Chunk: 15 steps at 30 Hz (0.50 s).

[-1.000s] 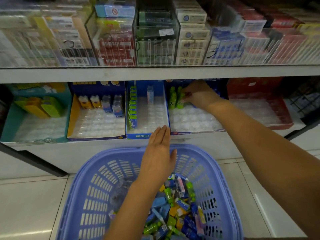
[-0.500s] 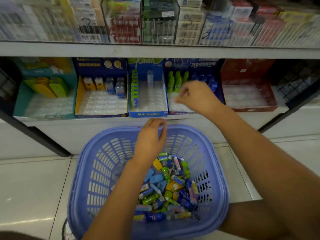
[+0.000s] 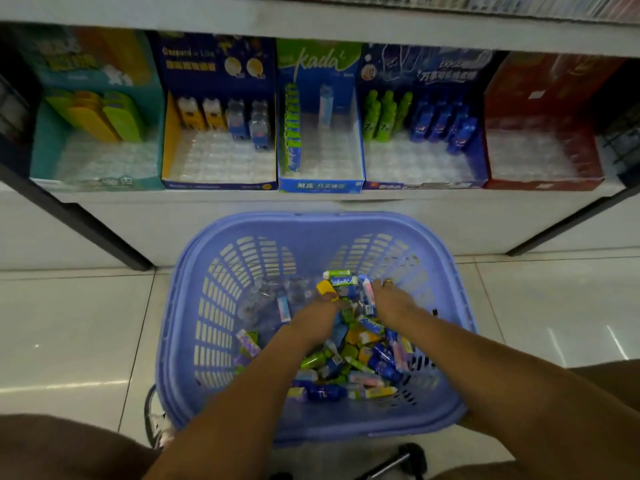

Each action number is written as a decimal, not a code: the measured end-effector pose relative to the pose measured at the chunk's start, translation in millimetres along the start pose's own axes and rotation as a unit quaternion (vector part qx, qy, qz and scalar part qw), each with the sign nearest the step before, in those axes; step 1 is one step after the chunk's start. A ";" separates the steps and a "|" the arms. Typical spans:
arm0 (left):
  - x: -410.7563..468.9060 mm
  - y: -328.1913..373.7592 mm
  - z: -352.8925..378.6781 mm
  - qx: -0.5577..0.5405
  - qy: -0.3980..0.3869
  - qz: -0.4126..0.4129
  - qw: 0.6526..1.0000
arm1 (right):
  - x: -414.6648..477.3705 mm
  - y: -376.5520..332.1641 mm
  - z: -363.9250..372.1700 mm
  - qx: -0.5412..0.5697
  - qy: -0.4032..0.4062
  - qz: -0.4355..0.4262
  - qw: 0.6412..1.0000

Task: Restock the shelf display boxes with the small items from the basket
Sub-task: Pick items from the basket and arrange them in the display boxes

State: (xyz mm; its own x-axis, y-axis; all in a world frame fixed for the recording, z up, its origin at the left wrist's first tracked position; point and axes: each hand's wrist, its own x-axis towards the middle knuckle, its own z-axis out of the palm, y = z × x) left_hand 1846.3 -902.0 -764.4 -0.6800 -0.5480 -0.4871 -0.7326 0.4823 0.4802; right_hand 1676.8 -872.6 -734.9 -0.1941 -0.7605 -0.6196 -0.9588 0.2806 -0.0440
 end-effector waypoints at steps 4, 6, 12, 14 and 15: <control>22.8 -2.3 2.7 0.058 0.001 0.042 0.997 | 9.0 -2.5 20.0 0.015 0.026 0.043 0.999; 32.8 -3.4 8.7 0.101 -0.015 0.067 0.993 | 11.4 -1.6 28.5 0.005 0.029 0.054 0.998; 48.8 -3.1 21.7 0.129 -0.023 0.024 0.991 | 20.2 0.7 29.8 0.041 0.012 0.093 0.995; 51.4 -6.2 20.8 0.107 -0.008 0.003 0.994 | 19.4 -0.4 21.2 0.085 0.014 0.087 0.992; 51.8 -8.1 19.3 0.077 -0.001 -0.007 0.997 | 19.7 -1.4 14.9 0.104 0.017 0.087 0.991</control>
State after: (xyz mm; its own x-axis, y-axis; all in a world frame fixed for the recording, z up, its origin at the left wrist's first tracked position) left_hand 1816.5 -921.1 -807.6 -0.6690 -0.5542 -0.4953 -0.7381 0.5740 0.3547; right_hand 1677.4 -879.3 -758.7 -0.3636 -0.7081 -0.6053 -0.8473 0.5215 -0.1010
